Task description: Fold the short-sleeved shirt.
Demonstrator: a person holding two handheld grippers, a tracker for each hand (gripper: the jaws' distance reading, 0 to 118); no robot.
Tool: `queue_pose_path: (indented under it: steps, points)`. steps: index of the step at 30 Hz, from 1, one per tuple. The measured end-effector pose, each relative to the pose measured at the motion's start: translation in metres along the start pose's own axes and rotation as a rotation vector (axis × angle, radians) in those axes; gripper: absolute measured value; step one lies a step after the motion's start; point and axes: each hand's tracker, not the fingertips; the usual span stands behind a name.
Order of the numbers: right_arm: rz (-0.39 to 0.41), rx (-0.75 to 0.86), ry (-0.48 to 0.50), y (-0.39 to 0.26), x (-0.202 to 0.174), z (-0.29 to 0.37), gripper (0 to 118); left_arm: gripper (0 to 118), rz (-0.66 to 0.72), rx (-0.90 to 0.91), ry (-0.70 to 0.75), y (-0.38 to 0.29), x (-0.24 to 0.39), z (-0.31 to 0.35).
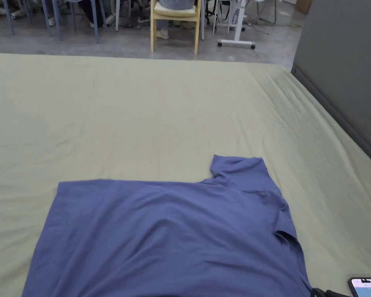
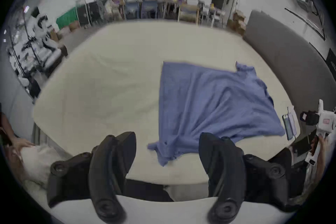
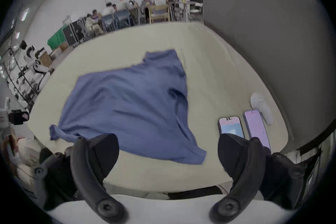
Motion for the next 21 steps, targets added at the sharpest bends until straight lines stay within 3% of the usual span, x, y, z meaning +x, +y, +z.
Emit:
queue_pose_path:
  steps: [1,2,4,6,8,12,15,18,19,20,21]
  points:
    - [-0.006,0.031,0.017,0.005,-0.010,0.010,110,79,-0.017,0.072,-0.002,0.007,0.004,0.020]
    - [-0.011,0.067,0.035,0.010,-0.021,0.021,89,69,-0.031,0.149,-0.013,0.010,0.007,0.036]
    - [0.013,0.107,0.085,0.015,-0.034,0.030,2,0,-0.096,0.228,0.002,0.013,0.011,0.047]
    - [0.022,0.101,0.065,0.015,-0.045,0.025,2,0,-0.124,0.228,0.091,0.019,0.018,0.043]
    - [0.051,0.078,0.092,0.017,-0.049,0.018,2,0,-0.106,0.153,-0.040,0.023,0.022,0.027]
    - [0.045,0.059,0.097,0.019,-0.052,0.007,2,0,-0.119,0.182,-0.017,0.038,0.034,-0.010]
    - [0.036,0.051,0.124,0.023,-0.054,0.001,2,0,-0.115,0.134,-0.074,0.077,0.025,-0.073]
    - [0.076,0.030,0.108,0.031,-0.063,-0.008,2,0,-0.073,-0.001,-0.065,0.129,0.017,-0.166]
    - [0.088,0.024,0.103,0.033,-0.064,-0.011,2,14,-0.068,-0.047,-0.074,0.146,0.014,-0.195]
    - [0.087,0.021,0.101,0.036,-0.065,-0.015,2,66,-0.057,-0.088,-0.060,0.159,0.013,-0.231]
    - [0.090,0.015,0.104,0.039,-0.065,-0.019,2,92,-0.055,-0.134,-0.046,0.167,0.012,-0.264]
